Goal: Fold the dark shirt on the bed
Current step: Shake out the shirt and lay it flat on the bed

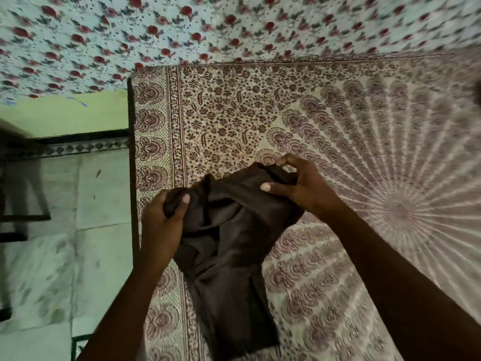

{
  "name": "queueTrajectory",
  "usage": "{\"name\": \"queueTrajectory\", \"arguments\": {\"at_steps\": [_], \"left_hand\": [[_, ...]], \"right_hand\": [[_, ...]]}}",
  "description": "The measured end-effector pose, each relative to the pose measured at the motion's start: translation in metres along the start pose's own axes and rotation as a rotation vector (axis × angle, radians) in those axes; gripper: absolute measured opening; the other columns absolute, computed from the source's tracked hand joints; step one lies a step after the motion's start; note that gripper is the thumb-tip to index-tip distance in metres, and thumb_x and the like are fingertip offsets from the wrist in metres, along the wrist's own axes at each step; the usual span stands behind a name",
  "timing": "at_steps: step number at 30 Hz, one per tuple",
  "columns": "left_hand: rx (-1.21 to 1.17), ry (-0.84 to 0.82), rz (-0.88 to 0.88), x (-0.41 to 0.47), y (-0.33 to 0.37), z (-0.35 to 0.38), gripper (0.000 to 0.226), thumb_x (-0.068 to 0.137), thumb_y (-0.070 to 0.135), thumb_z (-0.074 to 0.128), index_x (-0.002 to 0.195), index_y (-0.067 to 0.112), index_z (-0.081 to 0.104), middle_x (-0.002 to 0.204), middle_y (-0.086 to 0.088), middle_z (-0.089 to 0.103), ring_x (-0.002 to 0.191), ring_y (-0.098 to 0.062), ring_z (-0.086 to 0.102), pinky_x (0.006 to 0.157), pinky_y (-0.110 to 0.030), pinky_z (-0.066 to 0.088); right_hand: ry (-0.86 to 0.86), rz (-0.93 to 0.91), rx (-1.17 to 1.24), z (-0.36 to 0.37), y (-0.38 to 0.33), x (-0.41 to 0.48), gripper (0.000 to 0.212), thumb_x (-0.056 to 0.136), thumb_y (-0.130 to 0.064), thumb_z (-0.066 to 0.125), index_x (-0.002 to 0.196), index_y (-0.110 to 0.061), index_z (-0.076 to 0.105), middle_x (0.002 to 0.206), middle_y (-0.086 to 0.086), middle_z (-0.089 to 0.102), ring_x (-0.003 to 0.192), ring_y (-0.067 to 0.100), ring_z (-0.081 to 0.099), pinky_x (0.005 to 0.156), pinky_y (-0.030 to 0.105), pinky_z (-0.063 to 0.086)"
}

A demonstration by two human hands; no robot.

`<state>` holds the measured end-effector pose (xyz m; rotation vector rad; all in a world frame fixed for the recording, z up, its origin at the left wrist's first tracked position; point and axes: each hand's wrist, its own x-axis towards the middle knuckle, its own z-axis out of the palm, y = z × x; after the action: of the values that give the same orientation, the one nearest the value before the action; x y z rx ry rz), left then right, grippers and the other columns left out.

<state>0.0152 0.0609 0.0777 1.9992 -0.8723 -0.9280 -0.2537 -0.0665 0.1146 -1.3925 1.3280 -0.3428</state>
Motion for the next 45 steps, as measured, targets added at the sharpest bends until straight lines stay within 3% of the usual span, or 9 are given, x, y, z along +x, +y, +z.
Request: {"name": "queueTrajectory", "arguments": {"at_steps": [5,9,13,19,24,28,31,39,45], "left_hand": [[0.054,0.199,0.217,-0.07,0.055,-0.042,0.028,0.101,0.034,0.057,0.11,0.008,0.065,0.095,-0.002,0.065,0.089,-0.015,0.059,0.078,-0.029,0.044],[0.145,0.249,0.409,-0.116,0.093,-0.067,0.022,0.106,0.02,0.054,0.101,0.001,0.064,0.083,-0.004,0.058,0.077,-0.005,0.048,0.068,-0.027,0.033],[0.311,0.274,0.549,-0.153,0.123,-0.071,0.02,0.102,0.009,0.059,0.108,-0.007,0.07,0.092,-0.027,0.069,0.084,-0.037,0.064,0.074,-0.028,0.035],[0.308,0.335,0.654,-0.217,0.177,-0.041,0.025,0.105,0.016,0.056,0.107,-0.004,0.07,0.097,-0.024,0.066,0.088,-0.037,0.063,0.07,-0.022,0.029],[0.371,0.462,0.663,-0.272,0.227,-0.005,0.028,0.107,0.02,0.053,0.096,-0.003,0.064,0.081,-0.032,0.065,0.077,-0.046,0.062,0.068,-0.029,0.024],[0.506,0.542,0.65,-0.306,0.259,0.017,0.031,0.107,0.036,0.051,0.1,0.009,0.064,0.082,-0.025,0.066,0.079,-0.043,0.064,0.069,-0.044,0.045],[0.665,0.596,0.705,-0.34,0.281,0.034,0.028,0.105,0.036,0.053,0.099,0.01,0.063,0.083,-0.026,0.067,0.078,-0.047,0.065,0.063,-0.048,0.049],[0.486,0.438,0.691,-0.398,0.321,0.06,0.022,0.103,0.029,0.059,0.096,0.008,0.06,0.08,-0.014,0.06,0.08,-0.036,0.062,0.066,-0.039,0.039],[0.539,0.446,0.658,-0.434,0.316,0.073,0.033,0.102,0.037,0.059,0.107,0.008,0.043,0.08,-0.025,0.062,0.078,-0.047,0.062,0.062,-0.047,0.044]], "right_hand": [[0.053,-0.027,-0.304,-0.061,-0.052,-0.106,0.089,0.035,-0.07,0.094,0.109,-0.026,0.075,0.105,-0.009,0.076,0.101,0.013,0.072,0.092,0.039,0.059],[0.03,0.001,-0.628,-0.11,-0.083,-0.172,0.073,0.042,-0.056,0.097,0.094,-0.01,0.073,0.088,0.003,0.072,0.086,0.022,0.067,0.075,0.036,0.056],[0.089,0.01,-0.81,-0.159,-0.093,-0.218,0.062,0.055,-0.045,0.099,0.091,-0.003,0.07,0.076,0.002,0.059,0.075,0.023,0.058,0.066,0.034,0.044],[0.227,-0.197,-0.744,-0.234,-0.079,-0.275,0.038,0.076,-0.046,0.089,0.075,-0.026,0.056,0.074,-0.006,0.053,0.069,0.016,0.051,0.055,0.025,0.036],[0.164,-0.335,-0.736,-0.301,-0.057,-0.309,0.041,0.08,-0.047,0.085,0.09,-0.014,0.062,0.085,0.004,0.062,0.079,0.019,0.059,0.064,0.029,0.043],[0.126,-0.452,-0.789,-0.357,-0.04,-0.335,0.039,0.069,-0.043,0.094,0.083,-0.025,0.061,0.079,-0.008,0.061,0.074,0.006,0.056,0.061,0.026,0.043],[0.15,-0.474,-0.874,-0.394,-0.028,-0.352,0.032,0.083,-0.034,0.086,0.08,-0.025,0.055,0.074,-0.01,0.051,0.074,0.017,0.054,0.066,0.029,0.037],[0.157,-0.543,-0.555,-0.464,0.007,-0.406,0.026,0.083,-0.022,0.087,0.078,-0.015,0.062,0.075,0.002,0.063,0.071,0.014,0.062,0.06,0.025,0.044],[0.302,-0.506,-0.783,-0.489,0.035,-0.431,0.026,0.084,-0.03,0.084,0.087,-0.017,0.063,0.084,0.004,0.064,0.081,0.021,0.061,0.066,0.032,0.047]]}}
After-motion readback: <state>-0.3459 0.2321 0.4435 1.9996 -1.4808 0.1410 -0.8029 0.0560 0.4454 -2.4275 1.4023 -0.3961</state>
